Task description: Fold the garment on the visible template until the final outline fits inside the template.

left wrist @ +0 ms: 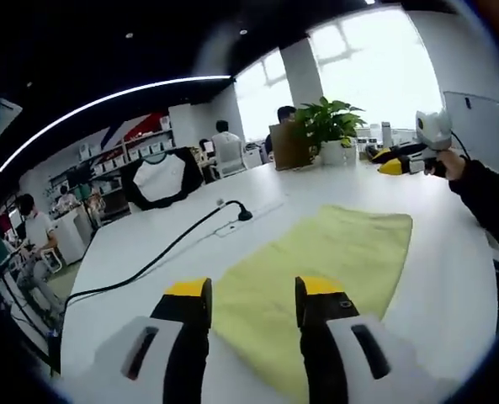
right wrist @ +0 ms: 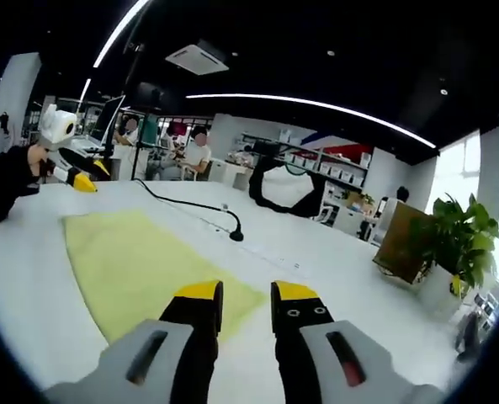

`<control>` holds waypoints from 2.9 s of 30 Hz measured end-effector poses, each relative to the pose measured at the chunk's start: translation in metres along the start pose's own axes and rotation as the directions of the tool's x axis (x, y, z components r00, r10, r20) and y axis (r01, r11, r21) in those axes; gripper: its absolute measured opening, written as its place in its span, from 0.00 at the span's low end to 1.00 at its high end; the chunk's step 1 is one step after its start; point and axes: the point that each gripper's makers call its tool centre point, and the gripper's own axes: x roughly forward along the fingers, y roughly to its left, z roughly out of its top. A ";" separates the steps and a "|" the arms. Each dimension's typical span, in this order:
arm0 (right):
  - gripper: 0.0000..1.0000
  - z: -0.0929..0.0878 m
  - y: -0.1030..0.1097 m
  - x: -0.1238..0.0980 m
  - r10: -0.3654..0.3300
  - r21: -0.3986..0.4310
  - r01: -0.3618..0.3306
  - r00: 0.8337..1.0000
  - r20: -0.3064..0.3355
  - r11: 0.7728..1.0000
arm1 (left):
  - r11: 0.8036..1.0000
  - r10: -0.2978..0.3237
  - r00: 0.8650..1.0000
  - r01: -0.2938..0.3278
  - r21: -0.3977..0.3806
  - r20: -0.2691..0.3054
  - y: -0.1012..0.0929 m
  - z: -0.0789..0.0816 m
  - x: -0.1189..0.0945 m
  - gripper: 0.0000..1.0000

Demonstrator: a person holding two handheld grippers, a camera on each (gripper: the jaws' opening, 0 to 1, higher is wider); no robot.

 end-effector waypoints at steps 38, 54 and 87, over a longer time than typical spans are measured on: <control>0.24 -0.076 0.093 -0.030 0.337 0.394 -0.289 0.940 -0.059 0.873 | 0.936 -0.128 0.987 0.090 -0.340 -0.092 -0.036 -0.104 -0.038 0.22; 0.00 -0.084 0.083 -0.028 0.328 0.422 -0.273 0.943 -0.063 0.865 | 0.946 -0.205 0.973 0.169 -0.278 -0.105 -0.040 -0.106 -0.037 0.05; 0.11 -0.091 0.074 -0.039 0.246 0.400 -0.191 0.965 -0.091 0.897 | 0.839 -0.218 0.974 0.216 -0.499 0.055 -0.030 -0.092 -0.052 0.14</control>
